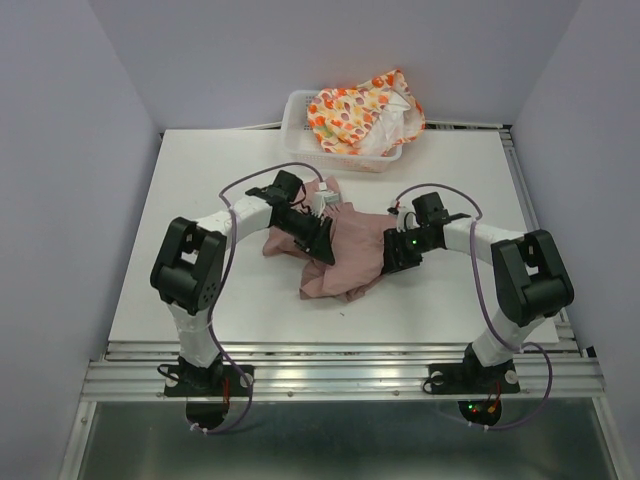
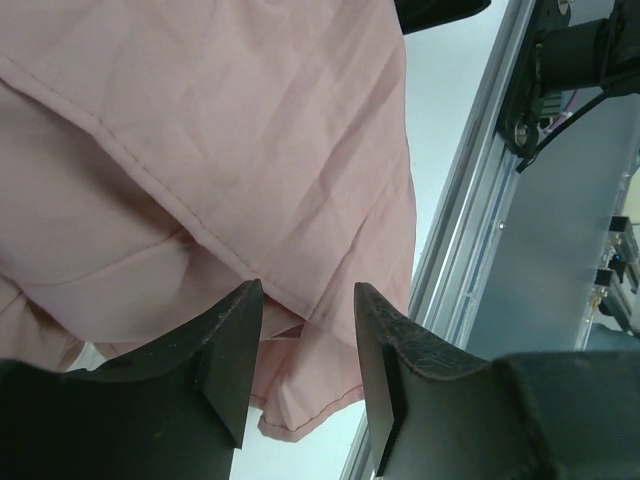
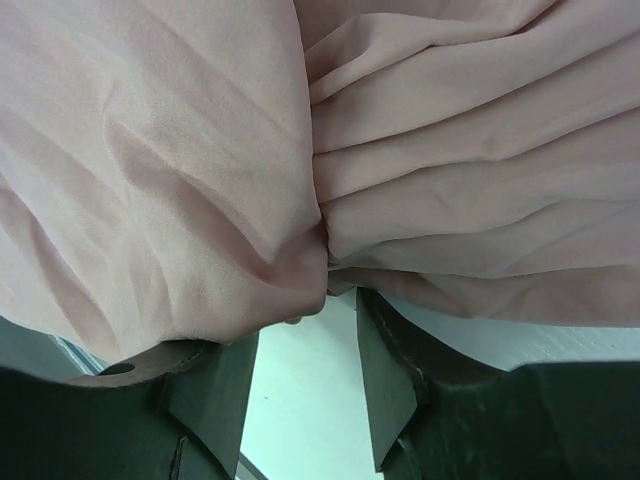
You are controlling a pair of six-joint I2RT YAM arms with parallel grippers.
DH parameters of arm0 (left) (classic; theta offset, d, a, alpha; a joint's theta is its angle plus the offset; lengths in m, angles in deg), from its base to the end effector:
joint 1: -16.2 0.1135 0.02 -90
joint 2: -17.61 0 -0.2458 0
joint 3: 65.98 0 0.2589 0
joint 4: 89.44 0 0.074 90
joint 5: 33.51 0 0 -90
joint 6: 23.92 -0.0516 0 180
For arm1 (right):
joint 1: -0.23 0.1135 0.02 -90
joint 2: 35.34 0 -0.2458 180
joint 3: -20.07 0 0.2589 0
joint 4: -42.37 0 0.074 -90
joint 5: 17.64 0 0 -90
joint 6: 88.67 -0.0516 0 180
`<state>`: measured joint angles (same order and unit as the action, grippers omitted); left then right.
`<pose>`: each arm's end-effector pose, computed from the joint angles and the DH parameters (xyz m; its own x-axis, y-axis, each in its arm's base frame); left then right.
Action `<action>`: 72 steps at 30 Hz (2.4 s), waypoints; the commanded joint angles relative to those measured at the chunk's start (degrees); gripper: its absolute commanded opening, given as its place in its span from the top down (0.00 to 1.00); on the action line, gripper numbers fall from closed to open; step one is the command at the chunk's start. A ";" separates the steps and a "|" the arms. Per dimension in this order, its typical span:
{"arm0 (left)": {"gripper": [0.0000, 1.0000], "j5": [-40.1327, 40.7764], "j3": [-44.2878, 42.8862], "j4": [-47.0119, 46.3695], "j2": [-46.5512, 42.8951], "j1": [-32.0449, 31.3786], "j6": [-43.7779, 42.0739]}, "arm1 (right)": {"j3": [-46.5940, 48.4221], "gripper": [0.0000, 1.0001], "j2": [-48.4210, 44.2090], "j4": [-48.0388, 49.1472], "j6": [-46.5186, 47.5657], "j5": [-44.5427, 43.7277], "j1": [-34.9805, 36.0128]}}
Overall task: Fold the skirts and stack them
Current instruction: Fold the skirt
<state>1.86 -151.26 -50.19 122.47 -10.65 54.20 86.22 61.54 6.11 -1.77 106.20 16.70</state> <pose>0.3207 -0.2095 0.1754 -0.6157 0.4453 -0.6501 0.7815 0.2393 -0.5762 0.2965 0.1176 0.1177 -0.9054 -0.2208 -0.3626 -0.3958 0.7478 0.5330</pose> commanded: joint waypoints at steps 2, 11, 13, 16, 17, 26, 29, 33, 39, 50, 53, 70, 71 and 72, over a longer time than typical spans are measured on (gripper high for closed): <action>0.48 -1.54 -0.11 -2.73 0.96 -0.83 4.67 | -0.89 0.51 -0.73 2.02 -0.07 0.17 -0.30; 0.37 5.49 8.06 -10.29 -6.77 0.48 11.52 | -1.42 0.51 -1.08 2.11 0.02 -0.45 -0.30; 0.37 6.46 9.99 -11.16 -8.08 0.48 13.81 | -1.69 0.51 -1.34 2.28 0.10 -0.62 -0.30; 0.39 5.68 11.32 -13.27 -8.88 0.48 15.04 | -2.04 0.51 -1.43 2.64 -0.25 -0.53 -0.30; 0.41 4.81 10.97 -13.45 -8.62 0.48 15.13 | -2.13 0.51 -1.34 2.72 -0.33 -0.36 -0.30; 0.51 -3.90 7.80 -16.26 -3.52 0.05 18.64 | -2.39 0.51 -1.87 2.99 -0.07 -1.15 -0.30; 0.56 -4.25 7.19 -16.79 -2.73 0.04 19.09 | -2.65 0.51 -1.96 2.99 0.02 -1.24 -0.30; 0.71 -4.17 6.40 -17.76 -2.99 0.04 19.79 | -2.83 0.51 -1.70 2.99 0.02 -1.15 -0.82; 1.00 -2.06 3.94 -17.06 -3.87 0.57 19.70 | -2.92 0.51 -1.78 2.99 0.37 -1.15 -0.82; 0.37 5.58 5.68 -9.57 -5.44 2.15 16.80 | -3.01 0.51 -2.13 2.99 0.72 -0.89 -0.82; 0.31 6.91 11.48 -15.11 -8.61 2.15 19.43 | -2.74 0.51 -1.96 2.99 0.54 -0.97 -0.82; 0.53 -0.83 11.50 -23.38 -4.67 0.13 25.76 | -2.65 0.51 -1.70 2.81 0.46 -1.06 -0.82; 0.53 -0.31 11.76 -23.65 -4.40 0.13 26.20 | -2.57 0.51 -1.61 2.90 0.46 -1.06 -0.82; 0.51 0.13 11.85 -23.74 -4.40 0.05 26.38 | -2.57 0.51 -1.69 2.90 0.37 -1.06 -0.82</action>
<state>3.65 -138.58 -71.46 117.58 -10.10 78.94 84.32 60.55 8.69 -2.12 106.84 16.33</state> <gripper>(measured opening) 0.474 0.491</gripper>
